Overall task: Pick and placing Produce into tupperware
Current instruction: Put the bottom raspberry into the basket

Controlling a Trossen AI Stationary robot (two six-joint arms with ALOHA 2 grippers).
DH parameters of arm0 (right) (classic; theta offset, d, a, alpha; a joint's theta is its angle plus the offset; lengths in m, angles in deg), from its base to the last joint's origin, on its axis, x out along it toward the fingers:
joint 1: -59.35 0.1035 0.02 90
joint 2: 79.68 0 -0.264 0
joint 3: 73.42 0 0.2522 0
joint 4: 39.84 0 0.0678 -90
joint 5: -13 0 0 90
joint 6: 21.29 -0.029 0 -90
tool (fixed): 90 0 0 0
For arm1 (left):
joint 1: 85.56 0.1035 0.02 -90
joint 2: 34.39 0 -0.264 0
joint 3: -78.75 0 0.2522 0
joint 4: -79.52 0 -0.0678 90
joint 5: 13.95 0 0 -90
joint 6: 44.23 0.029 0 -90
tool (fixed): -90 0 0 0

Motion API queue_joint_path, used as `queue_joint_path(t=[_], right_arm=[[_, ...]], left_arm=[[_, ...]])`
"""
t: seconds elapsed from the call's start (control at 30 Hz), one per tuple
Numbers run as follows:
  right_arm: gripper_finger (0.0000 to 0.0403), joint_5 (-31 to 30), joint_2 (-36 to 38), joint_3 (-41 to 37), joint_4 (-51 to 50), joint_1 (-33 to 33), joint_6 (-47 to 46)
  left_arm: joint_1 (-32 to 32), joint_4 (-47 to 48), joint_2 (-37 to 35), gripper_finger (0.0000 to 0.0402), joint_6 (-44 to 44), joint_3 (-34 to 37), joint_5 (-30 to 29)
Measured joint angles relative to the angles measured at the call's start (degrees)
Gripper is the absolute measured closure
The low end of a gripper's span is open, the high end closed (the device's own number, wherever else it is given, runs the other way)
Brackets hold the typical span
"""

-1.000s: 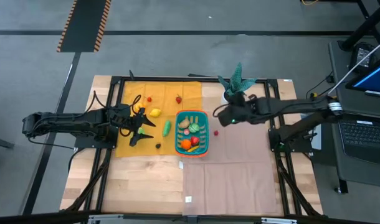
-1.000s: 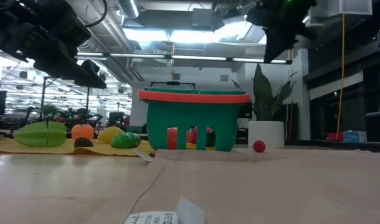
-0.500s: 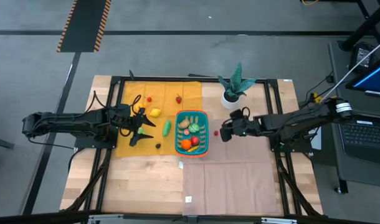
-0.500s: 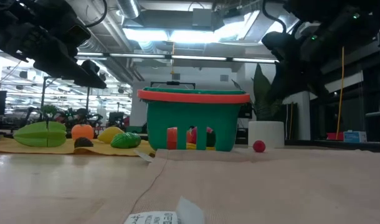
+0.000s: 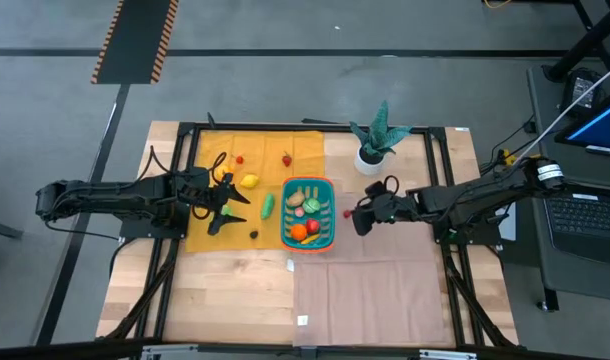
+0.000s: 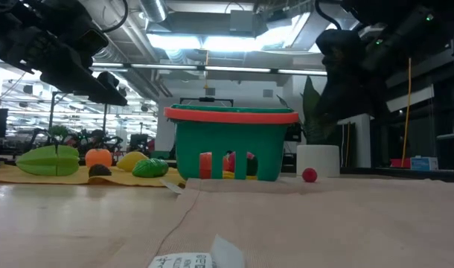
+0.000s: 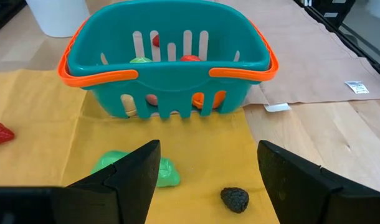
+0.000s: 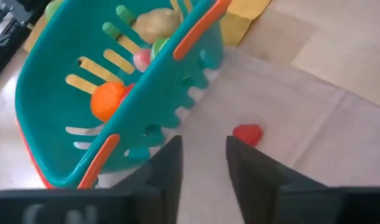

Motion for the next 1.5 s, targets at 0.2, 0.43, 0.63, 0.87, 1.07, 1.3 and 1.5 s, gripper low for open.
queue_joint_path(t=[0.2,0.43,0.63,0.87,1.07,1.3,1.5], right_arm=[[0.0193,0.88,0.00,-0.01,0.30,-0.11,-3.24],[0.0154,1.41,-2.43,0.04,2.57,-0.16,-1.84],[0.0167,1.06,-7.52,0.04,4.65,-0.66,-2.83],[0.0183,1.06,-11.55,0.06,8.13,-1.22,-3.14],[0.0188,0.93,-11.80,0.65,7.19,-2.03,-2.77],[0.0188,0.32,-11.83,4.52,1.66,-2.03,0.24],[0.0188,-0.57,-14.61,6.68,0.79,-2.03,1.76]], left_arm=[[0.00,0.00,0.02,0.0140,0.31,0.00,0.00],[0.02,0.00,0.02,0.0140,0.35,0.00,0.00],[0.02,0.02,0.00,0.0140,0.42,0.00,0.00],[0.00,0.04,0.01,0.0140,0.48,0.00,-0.02],[0.02,0.09,0.00,0.0140,0.46,0.00,-0.02],[0.01,0.13,0.01,0.0140,0.85,0.00,-0.02],[0.01,0.17,0.02,0.0140,1.84,0.01,-0.04]])
